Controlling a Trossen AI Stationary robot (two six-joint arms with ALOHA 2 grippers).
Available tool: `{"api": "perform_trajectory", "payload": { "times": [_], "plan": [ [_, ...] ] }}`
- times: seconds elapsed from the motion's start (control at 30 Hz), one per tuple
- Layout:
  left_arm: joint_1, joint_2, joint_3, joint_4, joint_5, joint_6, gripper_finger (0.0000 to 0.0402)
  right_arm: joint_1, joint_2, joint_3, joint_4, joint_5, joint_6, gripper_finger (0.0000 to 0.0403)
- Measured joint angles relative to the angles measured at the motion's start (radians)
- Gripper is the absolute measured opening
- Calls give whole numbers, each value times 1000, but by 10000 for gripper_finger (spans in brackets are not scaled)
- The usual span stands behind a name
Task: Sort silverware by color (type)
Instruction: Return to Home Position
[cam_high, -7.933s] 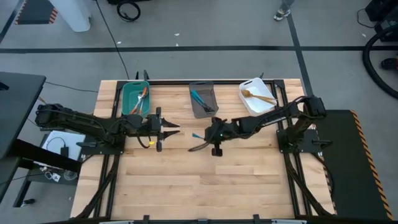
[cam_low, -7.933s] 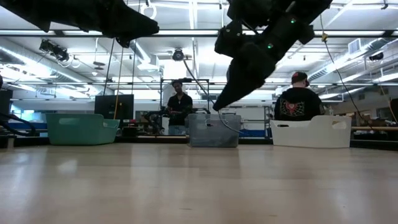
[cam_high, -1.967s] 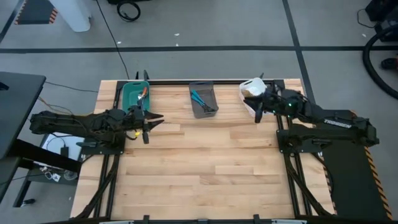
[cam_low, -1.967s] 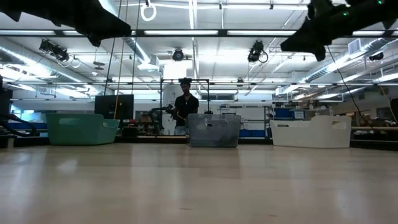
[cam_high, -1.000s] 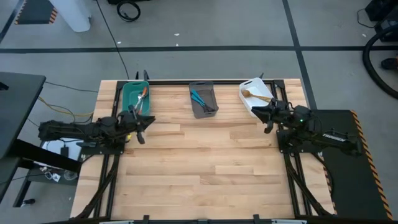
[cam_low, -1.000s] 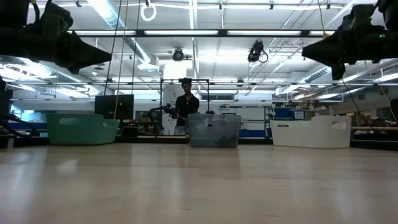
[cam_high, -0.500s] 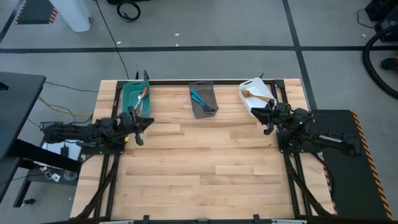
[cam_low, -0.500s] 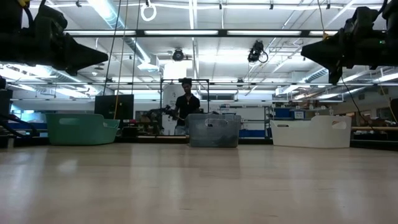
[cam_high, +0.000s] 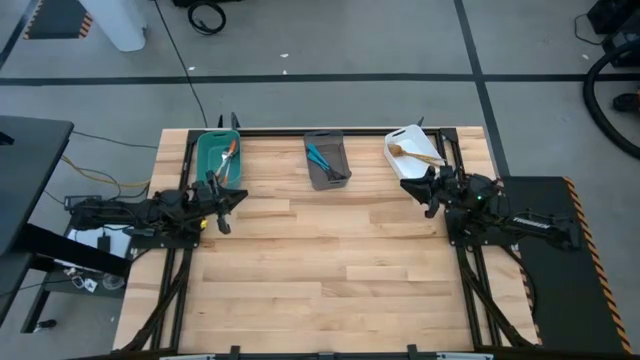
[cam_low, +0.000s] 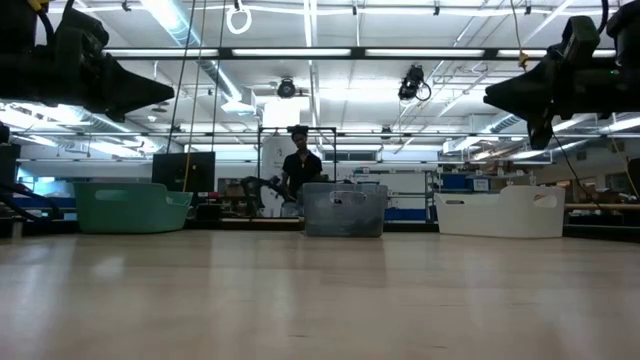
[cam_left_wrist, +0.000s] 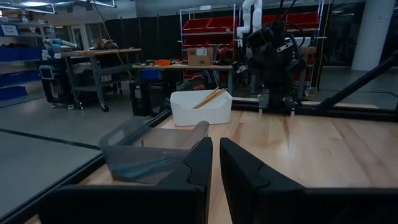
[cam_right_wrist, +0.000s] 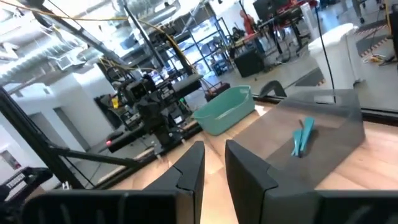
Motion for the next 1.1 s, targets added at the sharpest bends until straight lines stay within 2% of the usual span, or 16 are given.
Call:
{"api": "perform_trajectory", "payload": {
  "times": [0.13,0.43,1.1],
  "plan": [
    [0,0,0,-1,0,-18,39,0,0,0,1,0,-9,71],
    [0,0,-2,16,0,-173,39,0,0,0,1,0,-8,71],
    [0,0,-2,62,0,-175,39,0,0,0,1,0,-8,71]
  ]
}}
